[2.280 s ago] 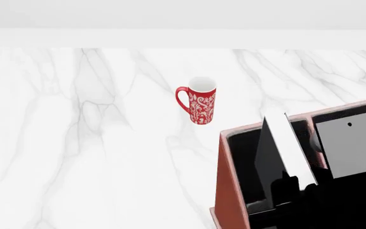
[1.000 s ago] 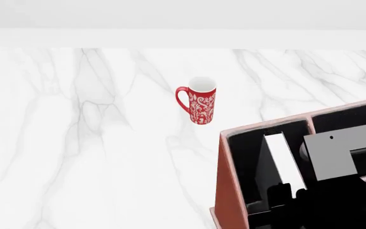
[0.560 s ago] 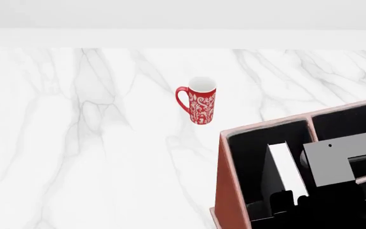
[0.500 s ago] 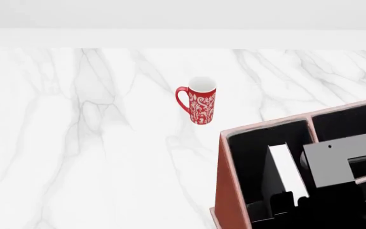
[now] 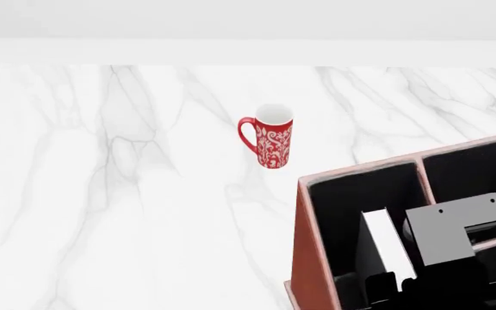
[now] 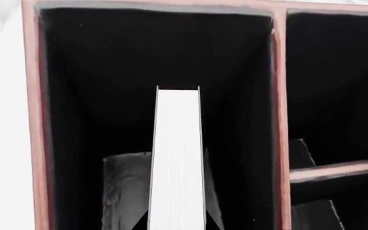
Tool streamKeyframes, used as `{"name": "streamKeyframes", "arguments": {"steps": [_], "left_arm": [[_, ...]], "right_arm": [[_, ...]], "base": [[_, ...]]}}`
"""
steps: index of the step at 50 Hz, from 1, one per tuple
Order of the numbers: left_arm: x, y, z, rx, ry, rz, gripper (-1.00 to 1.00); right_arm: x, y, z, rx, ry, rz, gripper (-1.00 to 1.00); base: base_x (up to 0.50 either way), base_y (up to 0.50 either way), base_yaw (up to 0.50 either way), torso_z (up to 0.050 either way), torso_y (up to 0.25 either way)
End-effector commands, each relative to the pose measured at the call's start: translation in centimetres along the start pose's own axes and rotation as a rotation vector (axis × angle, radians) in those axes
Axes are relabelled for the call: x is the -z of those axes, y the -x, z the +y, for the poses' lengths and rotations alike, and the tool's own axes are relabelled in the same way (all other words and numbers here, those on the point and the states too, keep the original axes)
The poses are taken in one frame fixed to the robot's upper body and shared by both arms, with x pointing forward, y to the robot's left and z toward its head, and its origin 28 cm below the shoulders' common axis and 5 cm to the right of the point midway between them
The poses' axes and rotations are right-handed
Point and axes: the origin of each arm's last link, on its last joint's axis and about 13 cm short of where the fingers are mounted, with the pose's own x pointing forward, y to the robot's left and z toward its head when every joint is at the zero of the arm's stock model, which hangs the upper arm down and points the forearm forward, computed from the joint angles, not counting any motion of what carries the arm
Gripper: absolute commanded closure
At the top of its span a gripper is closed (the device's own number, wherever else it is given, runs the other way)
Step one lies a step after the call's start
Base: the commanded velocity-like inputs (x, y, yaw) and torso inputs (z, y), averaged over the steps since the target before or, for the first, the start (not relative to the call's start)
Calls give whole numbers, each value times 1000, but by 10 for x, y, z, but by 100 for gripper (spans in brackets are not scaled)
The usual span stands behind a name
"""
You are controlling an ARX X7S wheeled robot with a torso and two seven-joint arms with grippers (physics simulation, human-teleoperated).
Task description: Pick up the book and place it in the left compartment of the caddy.
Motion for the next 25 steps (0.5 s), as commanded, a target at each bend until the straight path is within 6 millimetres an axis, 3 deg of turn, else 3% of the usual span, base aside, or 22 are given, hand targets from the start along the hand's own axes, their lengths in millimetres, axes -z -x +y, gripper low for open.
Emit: {"name": "streamKeyframes", "arguments": {"steps": [1,25], "left_arm": [[0,0,0,0,-1,0,-100],[0,0,-1,1,-3,0,-100]], "right_arm": [[-2,-3,-6,34,15,-25,100],[1,-7,-5,16,15,-14,100]], "base": [[0,0,0,0,0],[0,0,0,0,1]]}}
